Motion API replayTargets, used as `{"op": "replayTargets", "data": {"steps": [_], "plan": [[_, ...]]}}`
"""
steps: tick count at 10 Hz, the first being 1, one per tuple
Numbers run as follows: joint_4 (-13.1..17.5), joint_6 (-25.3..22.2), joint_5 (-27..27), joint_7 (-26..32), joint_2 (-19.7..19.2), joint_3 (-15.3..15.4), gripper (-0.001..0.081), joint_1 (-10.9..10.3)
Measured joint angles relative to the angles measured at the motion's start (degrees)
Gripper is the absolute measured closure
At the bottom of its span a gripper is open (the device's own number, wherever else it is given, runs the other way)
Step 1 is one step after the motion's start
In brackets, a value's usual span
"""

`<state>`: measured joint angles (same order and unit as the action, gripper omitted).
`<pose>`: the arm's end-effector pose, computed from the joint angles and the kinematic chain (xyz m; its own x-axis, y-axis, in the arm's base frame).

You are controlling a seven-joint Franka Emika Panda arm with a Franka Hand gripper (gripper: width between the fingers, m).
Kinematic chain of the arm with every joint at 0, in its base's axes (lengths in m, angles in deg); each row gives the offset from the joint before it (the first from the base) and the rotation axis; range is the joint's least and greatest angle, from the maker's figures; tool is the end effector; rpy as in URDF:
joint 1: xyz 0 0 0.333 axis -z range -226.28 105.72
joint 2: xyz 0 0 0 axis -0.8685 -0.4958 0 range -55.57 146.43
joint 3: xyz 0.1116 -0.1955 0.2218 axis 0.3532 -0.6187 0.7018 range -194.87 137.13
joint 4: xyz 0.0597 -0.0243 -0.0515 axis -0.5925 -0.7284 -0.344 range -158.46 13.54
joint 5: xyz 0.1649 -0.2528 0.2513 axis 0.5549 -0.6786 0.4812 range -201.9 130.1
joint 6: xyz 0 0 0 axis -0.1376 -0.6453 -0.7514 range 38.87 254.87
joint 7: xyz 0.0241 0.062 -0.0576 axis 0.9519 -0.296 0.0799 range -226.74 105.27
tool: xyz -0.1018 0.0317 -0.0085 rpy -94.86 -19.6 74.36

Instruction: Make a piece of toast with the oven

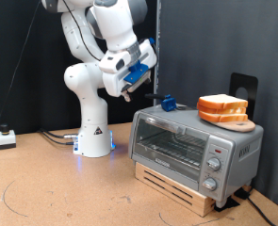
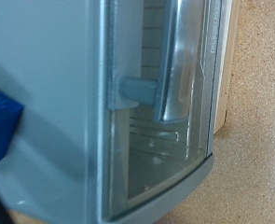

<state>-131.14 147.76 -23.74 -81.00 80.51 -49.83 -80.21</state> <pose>0.3518 0.0097 0.4372 0.9106 -0.3108 -0.2725 -0.3892 -0.8667 -0.3121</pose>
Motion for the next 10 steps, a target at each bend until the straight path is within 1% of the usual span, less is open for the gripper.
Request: {"op": "replayTargets", "data": {"steps": [3, 6, 8, 10], "plan": [[-4.0, 7.6, 0.0, -1.7, -2.9, 1.9, -0.0004, 0.0], [-6.2, 14.3, 0.2, -2.1, -7.7, 3.1, -0.0004, -0.1], [-6.6, 16.9, 0.7, -2.0, -10.5, 3.1, -0.0004, -0.1], [-6.3, 17.0, 1.1, -1.9, -11.1, 2.9, -0.0004, 0.0]]}}
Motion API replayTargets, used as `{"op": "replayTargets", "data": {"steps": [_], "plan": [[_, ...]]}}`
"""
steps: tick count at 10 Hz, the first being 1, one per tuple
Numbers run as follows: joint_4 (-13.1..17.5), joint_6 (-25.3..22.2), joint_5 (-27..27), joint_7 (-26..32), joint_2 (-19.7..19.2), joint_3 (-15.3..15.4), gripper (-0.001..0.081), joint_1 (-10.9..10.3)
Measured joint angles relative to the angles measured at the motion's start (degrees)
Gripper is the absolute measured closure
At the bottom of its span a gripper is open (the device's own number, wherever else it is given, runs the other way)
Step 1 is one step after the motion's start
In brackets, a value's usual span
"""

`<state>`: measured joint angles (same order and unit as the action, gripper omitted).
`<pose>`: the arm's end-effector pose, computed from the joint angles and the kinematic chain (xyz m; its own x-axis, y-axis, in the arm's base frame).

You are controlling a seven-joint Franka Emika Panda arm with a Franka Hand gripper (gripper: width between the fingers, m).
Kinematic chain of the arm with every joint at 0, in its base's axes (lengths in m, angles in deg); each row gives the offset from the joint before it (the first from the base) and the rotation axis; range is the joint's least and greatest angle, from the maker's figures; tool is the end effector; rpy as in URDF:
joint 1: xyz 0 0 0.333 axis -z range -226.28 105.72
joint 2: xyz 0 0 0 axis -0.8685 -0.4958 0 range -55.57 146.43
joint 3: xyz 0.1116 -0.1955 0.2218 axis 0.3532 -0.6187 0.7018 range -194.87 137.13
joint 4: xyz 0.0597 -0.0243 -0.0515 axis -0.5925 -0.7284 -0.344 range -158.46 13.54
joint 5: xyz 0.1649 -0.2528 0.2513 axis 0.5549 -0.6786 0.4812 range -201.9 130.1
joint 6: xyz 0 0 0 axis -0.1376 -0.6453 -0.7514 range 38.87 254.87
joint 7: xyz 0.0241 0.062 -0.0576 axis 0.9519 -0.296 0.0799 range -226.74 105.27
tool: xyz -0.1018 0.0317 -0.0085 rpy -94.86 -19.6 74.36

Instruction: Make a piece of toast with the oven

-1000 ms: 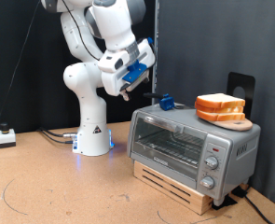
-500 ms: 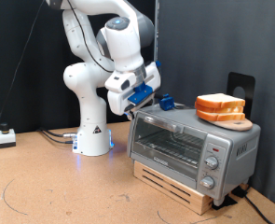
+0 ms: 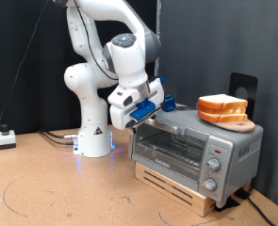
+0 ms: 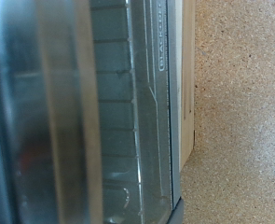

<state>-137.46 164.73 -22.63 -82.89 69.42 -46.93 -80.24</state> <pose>0.3667 0.0288 0.3447 0.8771 -0.4096 -0.2509 -0.4627 -0.8606 -0.2129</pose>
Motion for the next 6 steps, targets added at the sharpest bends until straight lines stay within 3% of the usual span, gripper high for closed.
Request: {"op": "replayTargets", "data": {"steps": [6], "plan": [[2.0, 1.9, -0.9, 0.0, -3.5, -2.6, -0.0004, 2.0]]}}
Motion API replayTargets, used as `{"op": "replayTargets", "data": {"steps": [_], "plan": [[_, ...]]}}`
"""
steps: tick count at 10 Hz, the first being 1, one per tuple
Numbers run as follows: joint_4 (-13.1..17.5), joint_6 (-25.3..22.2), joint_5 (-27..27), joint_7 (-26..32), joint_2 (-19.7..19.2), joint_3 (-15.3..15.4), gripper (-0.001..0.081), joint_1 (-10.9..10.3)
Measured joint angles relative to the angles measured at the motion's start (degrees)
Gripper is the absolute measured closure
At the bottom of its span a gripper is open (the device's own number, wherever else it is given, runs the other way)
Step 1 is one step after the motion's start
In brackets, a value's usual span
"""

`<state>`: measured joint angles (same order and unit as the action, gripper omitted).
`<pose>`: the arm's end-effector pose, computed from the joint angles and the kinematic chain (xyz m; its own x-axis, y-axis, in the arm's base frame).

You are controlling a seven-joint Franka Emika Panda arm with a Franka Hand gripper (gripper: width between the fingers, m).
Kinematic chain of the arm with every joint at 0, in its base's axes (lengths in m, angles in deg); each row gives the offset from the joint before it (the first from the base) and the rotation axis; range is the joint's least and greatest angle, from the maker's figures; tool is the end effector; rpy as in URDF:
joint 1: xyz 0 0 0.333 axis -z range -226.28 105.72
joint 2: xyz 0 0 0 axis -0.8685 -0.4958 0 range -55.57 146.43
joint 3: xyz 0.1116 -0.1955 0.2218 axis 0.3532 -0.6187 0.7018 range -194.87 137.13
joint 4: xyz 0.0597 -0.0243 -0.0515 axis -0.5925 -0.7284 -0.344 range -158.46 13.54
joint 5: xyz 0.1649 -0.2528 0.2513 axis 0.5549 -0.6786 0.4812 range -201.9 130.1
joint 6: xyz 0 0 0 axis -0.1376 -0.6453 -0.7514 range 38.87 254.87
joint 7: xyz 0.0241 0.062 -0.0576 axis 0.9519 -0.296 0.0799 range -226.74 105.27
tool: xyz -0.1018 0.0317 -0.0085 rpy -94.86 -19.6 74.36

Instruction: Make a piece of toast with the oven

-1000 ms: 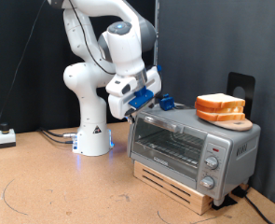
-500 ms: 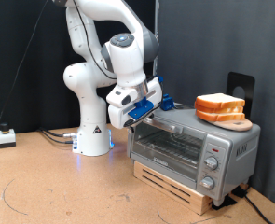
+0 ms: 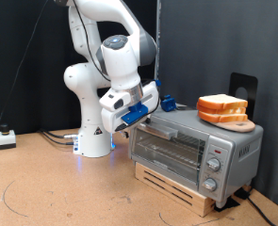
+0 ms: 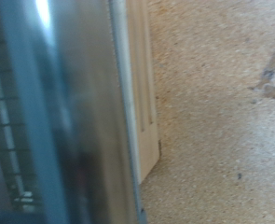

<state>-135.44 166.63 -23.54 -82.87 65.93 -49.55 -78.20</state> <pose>0.3832 -0.0038 0.3375 0.8423 -0.4836 -0.2382 -0.5297 -0.8244 -0.1993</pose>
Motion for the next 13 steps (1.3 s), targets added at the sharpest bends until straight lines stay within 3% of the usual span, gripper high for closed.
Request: {"op": "replayTargets", "data": {"steps": [7, 10, 13], "plan": [[3.1, 4.5, 0.3, 2.0, -9.2, -1.4, -0.0004, 0.2], [4.2, 5.3, 1.0, 3.3, -11.2, -2.0, -0.0004, 0.2], [5.8, 5.1, 5.1, 6.9, -11.7, -2.4, -0.0004, 0.2]]}}
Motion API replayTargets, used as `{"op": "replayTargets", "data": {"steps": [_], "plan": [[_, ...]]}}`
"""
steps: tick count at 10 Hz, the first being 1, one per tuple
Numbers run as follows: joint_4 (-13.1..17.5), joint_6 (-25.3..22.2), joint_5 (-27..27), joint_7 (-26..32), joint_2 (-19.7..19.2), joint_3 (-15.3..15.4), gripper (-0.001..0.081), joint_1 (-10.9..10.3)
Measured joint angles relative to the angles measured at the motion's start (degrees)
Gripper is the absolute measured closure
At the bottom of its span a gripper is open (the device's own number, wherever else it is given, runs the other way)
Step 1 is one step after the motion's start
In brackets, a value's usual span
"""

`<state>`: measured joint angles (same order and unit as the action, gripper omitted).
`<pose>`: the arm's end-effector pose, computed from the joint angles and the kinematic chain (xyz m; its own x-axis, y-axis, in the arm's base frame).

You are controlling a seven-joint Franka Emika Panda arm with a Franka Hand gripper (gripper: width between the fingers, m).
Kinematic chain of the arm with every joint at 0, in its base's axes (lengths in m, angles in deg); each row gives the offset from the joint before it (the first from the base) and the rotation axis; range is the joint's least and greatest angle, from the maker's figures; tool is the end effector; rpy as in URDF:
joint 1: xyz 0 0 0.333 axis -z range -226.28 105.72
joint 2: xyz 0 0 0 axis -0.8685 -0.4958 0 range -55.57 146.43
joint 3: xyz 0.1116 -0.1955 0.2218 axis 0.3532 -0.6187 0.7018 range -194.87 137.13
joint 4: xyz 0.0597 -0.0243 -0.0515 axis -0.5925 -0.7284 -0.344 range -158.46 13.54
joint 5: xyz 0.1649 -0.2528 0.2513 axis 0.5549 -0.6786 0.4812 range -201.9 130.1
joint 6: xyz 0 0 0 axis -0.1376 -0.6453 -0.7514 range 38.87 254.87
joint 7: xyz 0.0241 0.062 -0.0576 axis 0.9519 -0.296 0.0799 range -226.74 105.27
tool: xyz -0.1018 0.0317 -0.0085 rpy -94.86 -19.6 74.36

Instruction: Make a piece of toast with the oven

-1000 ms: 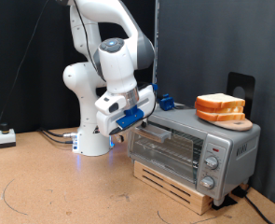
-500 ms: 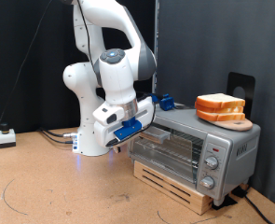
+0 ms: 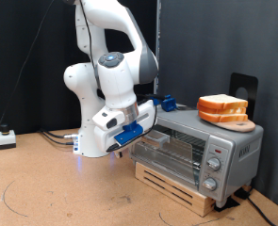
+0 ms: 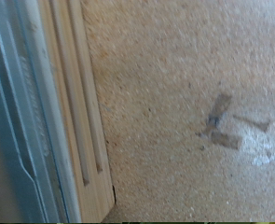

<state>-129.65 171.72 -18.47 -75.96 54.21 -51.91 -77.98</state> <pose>0.4246 -0.0299 0.3051 0.8338 -0.5070 -0.2186 -0.5470 -0.8123 -0.2025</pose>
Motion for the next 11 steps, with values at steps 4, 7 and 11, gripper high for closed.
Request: {"op": "replayTargets", "data": {"steps": [4, 7, 11], "plan": [[2.8, -3.7, 0.7, 1.8, 0.2, -0.9, -0.0004, 0.1], [2.8, -4.0, -3.8, -2.2, -1.4, -0.9, -0.0004, 1.1], [3.0, -0.1, -5.7, -3.2, -5.6, -1.3, -0.0004, 2.9]]}}
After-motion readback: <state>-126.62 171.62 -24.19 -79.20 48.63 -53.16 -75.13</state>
